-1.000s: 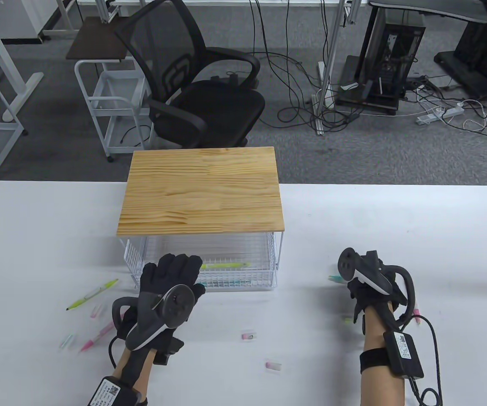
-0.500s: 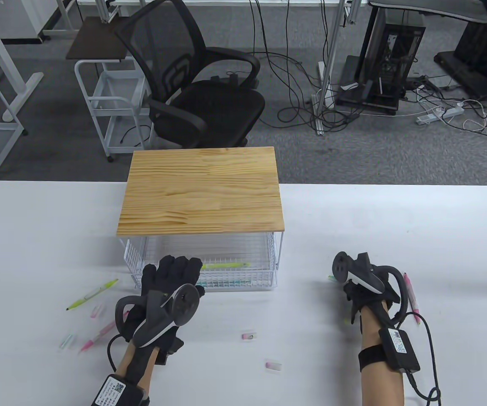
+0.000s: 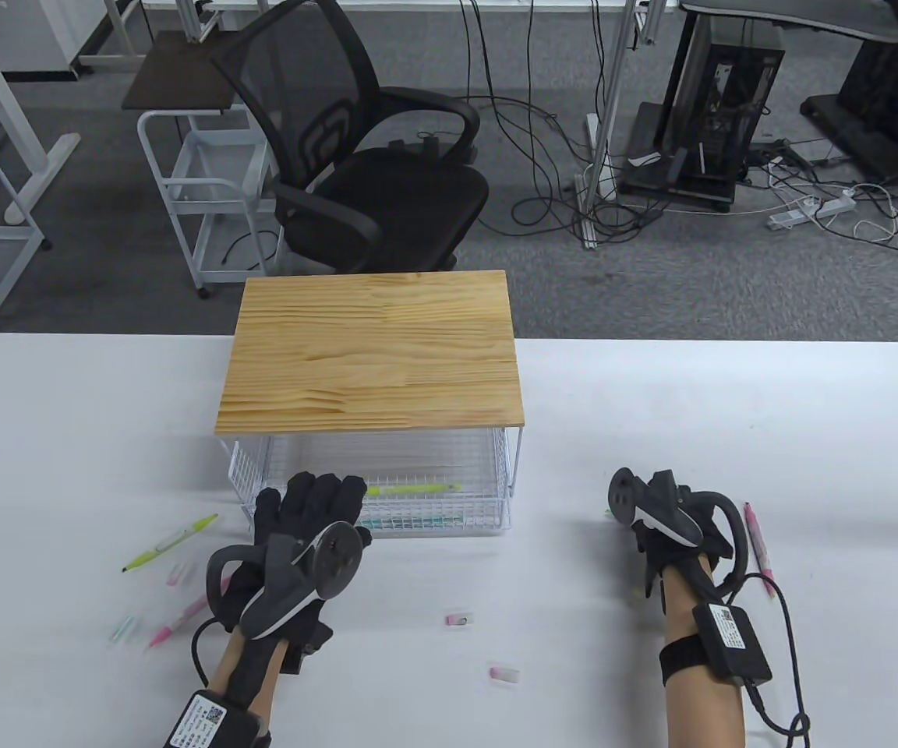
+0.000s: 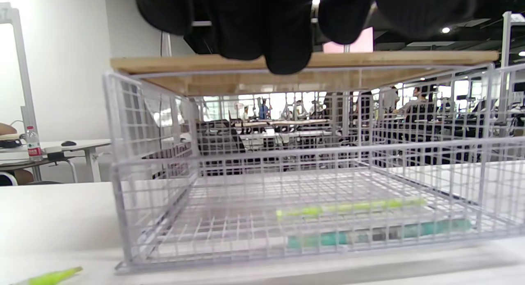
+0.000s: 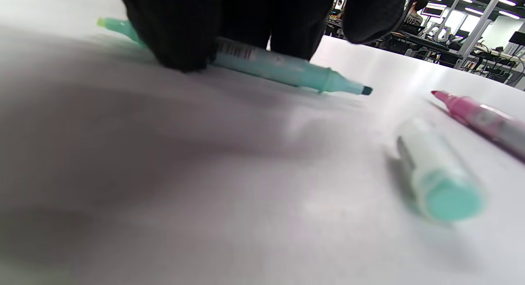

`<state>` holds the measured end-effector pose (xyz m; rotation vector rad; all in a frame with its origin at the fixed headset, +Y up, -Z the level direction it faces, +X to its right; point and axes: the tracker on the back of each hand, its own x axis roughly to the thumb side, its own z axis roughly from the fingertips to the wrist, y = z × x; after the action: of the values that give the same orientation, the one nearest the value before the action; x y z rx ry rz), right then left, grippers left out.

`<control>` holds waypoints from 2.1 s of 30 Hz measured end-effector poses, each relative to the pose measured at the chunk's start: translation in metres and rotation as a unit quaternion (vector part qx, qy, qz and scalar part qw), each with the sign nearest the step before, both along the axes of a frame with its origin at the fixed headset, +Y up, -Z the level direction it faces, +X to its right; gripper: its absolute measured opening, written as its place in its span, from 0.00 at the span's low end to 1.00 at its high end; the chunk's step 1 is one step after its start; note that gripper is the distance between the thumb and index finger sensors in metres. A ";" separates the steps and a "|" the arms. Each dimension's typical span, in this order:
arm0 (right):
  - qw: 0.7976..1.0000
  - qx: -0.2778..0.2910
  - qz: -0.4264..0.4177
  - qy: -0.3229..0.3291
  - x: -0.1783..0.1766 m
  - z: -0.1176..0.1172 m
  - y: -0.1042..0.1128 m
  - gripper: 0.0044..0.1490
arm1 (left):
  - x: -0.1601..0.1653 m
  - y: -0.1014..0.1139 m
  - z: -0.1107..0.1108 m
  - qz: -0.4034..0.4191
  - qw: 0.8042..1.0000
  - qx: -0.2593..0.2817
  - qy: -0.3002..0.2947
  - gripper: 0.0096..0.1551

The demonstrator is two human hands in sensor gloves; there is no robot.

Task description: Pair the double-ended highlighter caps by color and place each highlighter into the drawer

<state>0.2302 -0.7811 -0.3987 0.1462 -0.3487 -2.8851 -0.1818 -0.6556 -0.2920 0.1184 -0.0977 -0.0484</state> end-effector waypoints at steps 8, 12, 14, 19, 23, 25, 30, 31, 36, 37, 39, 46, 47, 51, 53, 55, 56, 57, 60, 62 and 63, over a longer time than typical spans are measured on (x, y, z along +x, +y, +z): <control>1.000 -0.011 0.001 0.003 -0.001 0.000 0.003 0.29 | -0.010 0.006 0.001 0.023 1.000 0.003 0.007 0.37; 1.000 0.001 -0.012 0.003 0.002 0.001 0.009 0.31 | -0.016 0.007 0.000 0.032 0.999 -0.001 0.015 0.37; 1.000 0.016 -0.026 0.004 0.003 0.003 0.015 0.31 | -0.019 0.007 0.000 0.036 0.999 -0.003 0.017 0.37; 0.994 0.048 -0.094 0.007 0.002 0.007 0.039 0.32 | -0.022 0.008 0.000 0.043 0.999 -0.003 0.019 0.37; 0.985 0.092 -0.141 0.032 -0.008 0.018 0.068 0.33 | -0.022 0.011 0.002 0.049 0.999 0.000 0.015 0.37; 0.979 0.117 -0.158 0.049 -0.015 0.025 0.085 0.33 | -0.022 0.013 0.003 0.052 0.999 0.001 0.012 0.37; 0.964 0.166 -0.176 0.108 -0.042 0.048 0.121 0.33 | -0.019 0.014 0.003 0.050 0.999 0.003 0.006 0.37; 0.962 0.176 -0.169 0.120 -0.048 0.055 0.129 0.33 | -0.019 0.014 0.004 0.048 0.999 0.004 0.006 0.37; 0.951 0.206 -0.150 0.174 -0.074 0.085 0.149 0.33 | -0.019 0.014 0.004 0.043 0.999 0.002 0.012 0.37; 0.950 0.205 -0.153 0.181 -0.079 0.089 0.150 0.33 | -0.020 0.013 0.004 0.043 0.999 0.000 0.014 0.37; 0.947 0.203 -0.157 0.196 -0.088 0.097 0.149 0.33 | -0.022 0.012 0.002 0.043 0.999 -0.003 0.022 0.37; 0.948 0.179 -0.133 0.227 -0.120 0.116 0.137 0.32 | -0.041 0.008 0.000 0.020 0.996 -0.013 0.083 0.38; 0.948 0.176 -0.130 0.231 -0.123 0.117 0.136 0.33 | -0.045 0.008 -0.001 0.017 0.995 -0.018 0.098 0.39; 0.946 0.165 -0.129 0.246 -0.135 0.122 0.131 0.32 | -0.079 0.001 -0.005 0.014 0.983 -0.051 0.175 0.41; 0.944 0.164 -0.129 0.255 -0.138 0.122 0.130 0.32 | -0.102 -0.005 -0.007 0.024 0.974 -0.064 0.214 0.41; 0.943 0.160 -0.129 0.260 -0.138 0.122 0.129 0.32 | -0.126 -0.013 -0.007 0.043 0.964 -0.077 0.253 0.40; 0.943 0.159 -0.129 0.261 -0.138 0.121 0.128 0.32 | -0.136 -0.016 -0.007 0.050 0.958 -0.086 0.269 0.40; 0.943 0.157 -0.128 0.263 -0.138 0.120 0.127 0.32 | -0.151 -0.022 -0.006 0.060 0.949 -0.100 0.294 0.41; 0.944 0.152 -0.124 0.266 -0.136 0.118 0.123 0.32 | -0.181 -0.036 -0.002 0.087 0.926 -0.129 0.344 0.41; 0.945 0.149 -0.121 0.267 -0.136 0.117 0.121 0.32 | -0.199 -0.049 0.001 0.101 0.909 -0.159 0.373 0.42; 0.945 0.148 -0.120 0.267 -0.136 0.116 0.121 0.32 | -0.206 -0.055 0.002 0.105 0.901 -0.174 0.384 0.42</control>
<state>0.0946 -0.6603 -0.2822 -0.6636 0.1815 -3.0336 -0.3876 -0.7108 -0.2904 -0.2545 0.6971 0.1402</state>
